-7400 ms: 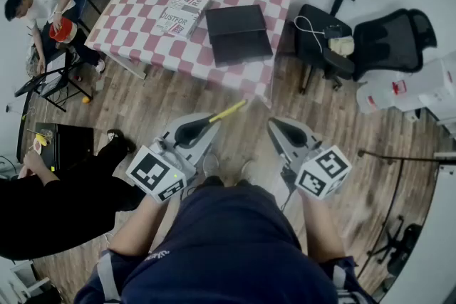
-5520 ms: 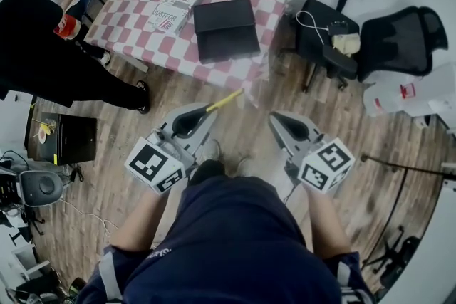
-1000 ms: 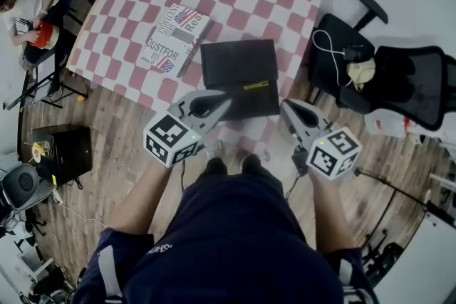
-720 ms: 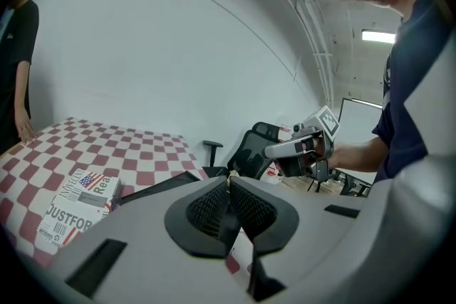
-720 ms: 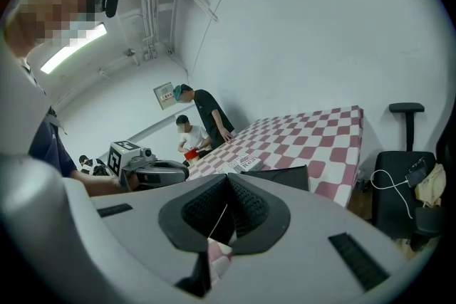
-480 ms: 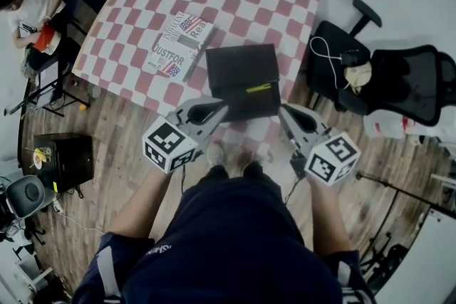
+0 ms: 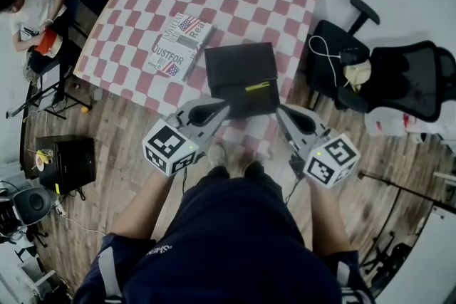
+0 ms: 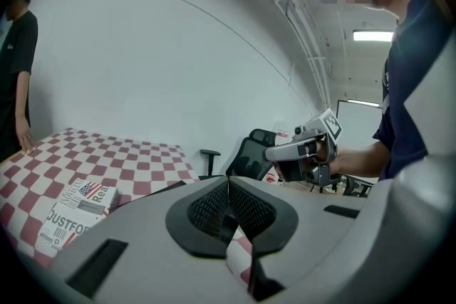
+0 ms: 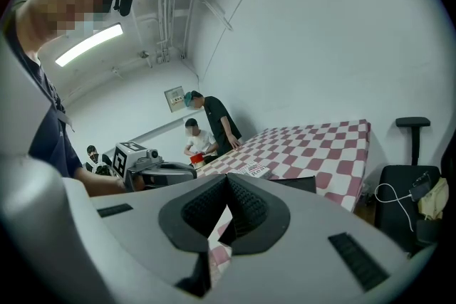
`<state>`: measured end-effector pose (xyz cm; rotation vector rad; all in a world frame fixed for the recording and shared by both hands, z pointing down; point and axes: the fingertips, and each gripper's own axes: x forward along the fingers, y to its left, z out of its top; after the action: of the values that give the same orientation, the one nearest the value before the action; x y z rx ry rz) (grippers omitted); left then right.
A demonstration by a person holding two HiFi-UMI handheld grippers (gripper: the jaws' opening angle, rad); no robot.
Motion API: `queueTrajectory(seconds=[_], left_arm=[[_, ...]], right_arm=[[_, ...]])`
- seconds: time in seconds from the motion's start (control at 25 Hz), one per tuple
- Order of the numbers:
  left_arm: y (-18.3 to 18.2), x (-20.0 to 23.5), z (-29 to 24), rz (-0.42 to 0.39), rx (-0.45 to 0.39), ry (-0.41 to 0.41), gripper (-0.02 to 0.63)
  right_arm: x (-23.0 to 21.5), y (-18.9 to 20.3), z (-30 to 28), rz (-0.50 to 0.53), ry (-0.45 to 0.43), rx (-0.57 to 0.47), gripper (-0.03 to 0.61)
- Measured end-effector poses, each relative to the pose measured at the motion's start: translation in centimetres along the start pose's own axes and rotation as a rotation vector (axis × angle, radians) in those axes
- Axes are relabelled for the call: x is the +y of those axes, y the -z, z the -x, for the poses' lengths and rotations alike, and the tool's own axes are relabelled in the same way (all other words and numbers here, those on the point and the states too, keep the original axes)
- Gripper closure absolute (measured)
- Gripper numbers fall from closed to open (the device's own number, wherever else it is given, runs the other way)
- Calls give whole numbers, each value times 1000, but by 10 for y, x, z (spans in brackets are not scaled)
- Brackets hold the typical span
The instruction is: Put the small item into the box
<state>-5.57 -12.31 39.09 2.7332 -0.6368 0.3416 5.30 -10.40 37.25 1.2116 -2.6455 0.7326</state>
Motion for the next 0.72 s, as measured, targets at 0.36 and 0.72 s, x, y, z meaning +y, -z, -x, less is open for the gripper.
queueTrajectory(seconds=[0.36,0.72], left_arm=[[-2,-5,-10,-8,4,7,580],[-7,-4,-17,-5,1,6,580]], right_arm=[[-3,2,3,10,-9,3,563],[-8,1,1,19,-21,13,563]])
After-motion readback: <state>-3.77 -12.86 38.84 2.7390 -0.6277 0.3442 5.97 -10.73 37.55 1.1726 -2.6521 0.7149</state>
